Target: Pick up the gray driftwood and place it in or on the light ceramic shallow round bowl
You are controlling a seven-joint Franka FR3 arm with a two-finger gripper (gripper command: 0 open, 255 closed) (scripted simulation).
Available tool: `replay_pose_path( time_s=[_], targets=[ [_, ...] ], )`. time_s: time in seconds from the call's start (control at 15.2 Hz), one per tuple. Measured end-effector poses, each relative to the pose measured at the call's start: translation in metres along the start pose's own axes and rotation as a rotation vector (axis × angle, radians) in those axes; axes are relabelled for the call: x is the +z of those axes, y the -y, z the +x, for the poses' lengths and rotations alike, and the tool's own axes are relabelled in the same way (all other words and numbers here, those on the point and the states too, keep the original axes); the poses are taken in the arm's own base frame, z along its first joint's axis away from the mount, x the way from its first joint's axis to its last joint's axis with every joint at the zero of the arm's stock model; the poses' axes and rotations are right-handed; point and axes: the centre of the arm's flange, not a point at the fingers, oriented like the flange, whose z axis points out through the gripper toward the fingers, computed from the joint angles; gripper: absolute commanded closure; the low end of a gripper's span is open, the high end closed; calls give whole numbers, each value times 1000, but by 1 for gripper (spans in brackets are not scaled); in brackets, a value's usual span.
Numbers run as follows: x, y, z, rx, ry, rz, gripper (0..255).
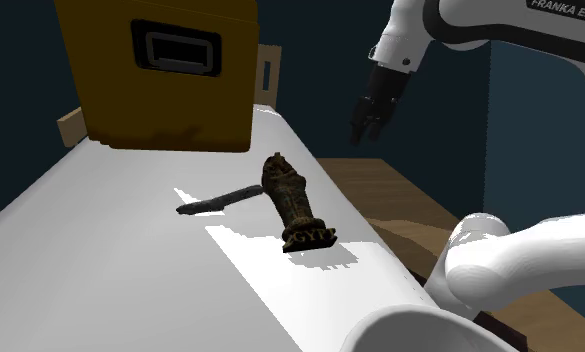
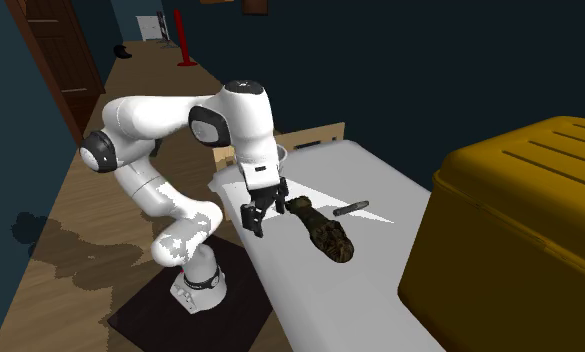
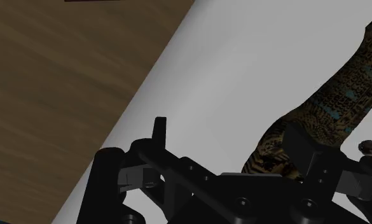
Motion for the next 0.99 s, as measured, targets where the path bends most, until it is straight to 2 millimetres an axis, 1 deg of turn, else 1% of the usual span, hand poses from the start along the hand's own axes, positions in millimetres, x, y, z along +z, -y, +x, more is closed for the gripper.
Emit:
replay_pose_path(
  time_s=[0.07,0.13,0.26,0.53,0.66,0.92,0.99],
  targets=[
    [0,0,0,0,0,0,0],
    [3,3,6,-21,3,4,0],
    [10,11,22,-94,14,15,0],
    [24,39,62,-270,41,43,0],
    [30,58,83,-362,54,58,0],
    [49,99,117,-545,81,87,0],
    [55,110,122,-590,88,94,0]
  ],
)
